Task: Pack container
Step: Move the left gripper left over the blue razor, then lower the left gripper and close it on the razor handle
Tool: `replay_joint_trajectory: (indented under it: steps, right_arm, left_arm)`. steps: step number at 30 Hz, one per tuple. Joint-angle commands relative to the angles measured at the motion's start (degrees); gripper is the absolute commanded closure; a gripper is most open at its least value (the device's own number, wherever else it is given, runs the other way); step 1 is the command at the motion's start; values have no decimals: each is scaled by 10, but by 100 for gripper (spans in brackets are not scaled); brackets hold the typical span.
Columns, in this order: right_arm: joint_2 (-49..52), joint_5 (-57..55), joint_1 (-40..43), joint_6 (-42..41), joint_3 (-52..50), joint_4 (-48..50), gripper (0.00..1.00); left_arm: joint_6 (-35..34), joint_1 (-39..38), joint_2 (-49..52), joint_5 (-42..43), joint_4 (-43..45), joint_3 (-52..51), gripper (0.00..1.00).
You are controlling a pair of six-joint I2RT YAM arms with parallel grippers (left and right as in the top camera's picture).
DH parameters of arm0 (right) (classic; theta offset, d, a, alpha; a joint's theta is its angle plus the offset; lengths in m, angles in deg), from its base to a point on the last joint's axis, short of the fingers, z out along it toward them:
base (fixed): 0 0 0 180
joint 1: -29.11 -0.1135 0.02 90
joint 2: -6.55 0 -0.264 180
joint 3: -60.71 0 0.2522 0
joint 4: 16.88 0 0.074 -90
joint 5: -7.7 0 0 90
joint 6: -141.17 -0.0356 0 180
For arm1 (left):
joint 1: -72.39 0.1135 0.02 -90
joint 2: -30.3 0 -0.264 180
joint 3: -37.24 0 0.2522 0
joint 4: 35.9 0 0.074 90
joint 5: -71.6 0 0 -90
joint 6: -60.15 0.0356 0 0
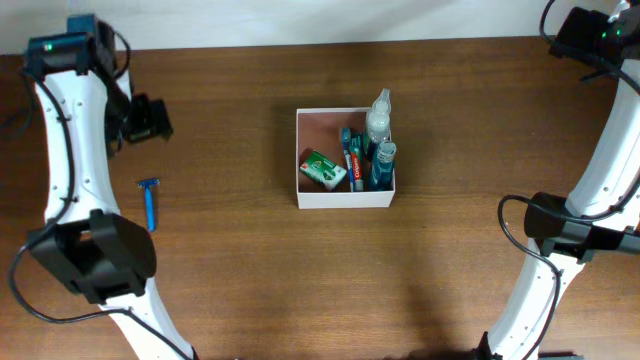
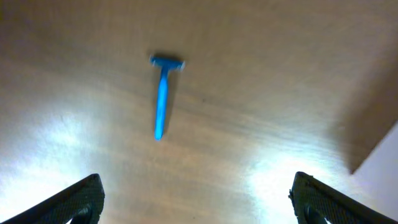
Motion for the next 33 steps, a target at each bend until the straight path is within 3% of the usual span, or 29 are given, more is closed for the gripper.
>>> replay_joint_trajectory:
  steps: [1, 18, 33]
  right_arm:
    - [2, -7, -2, 0, -2, -3, 2]
    - [2, -7, -2, 0, -2, -3, 2]
    - [2, -7, -2, 0, -2, -3, 2]
  left_arm:
    - [-13, 15, -11, 17, 7, -52, 4]
    - [58, 31, -11, 16, 226, -298, 4]
    - [118, 39, -11, -8, 312, -365, 9]
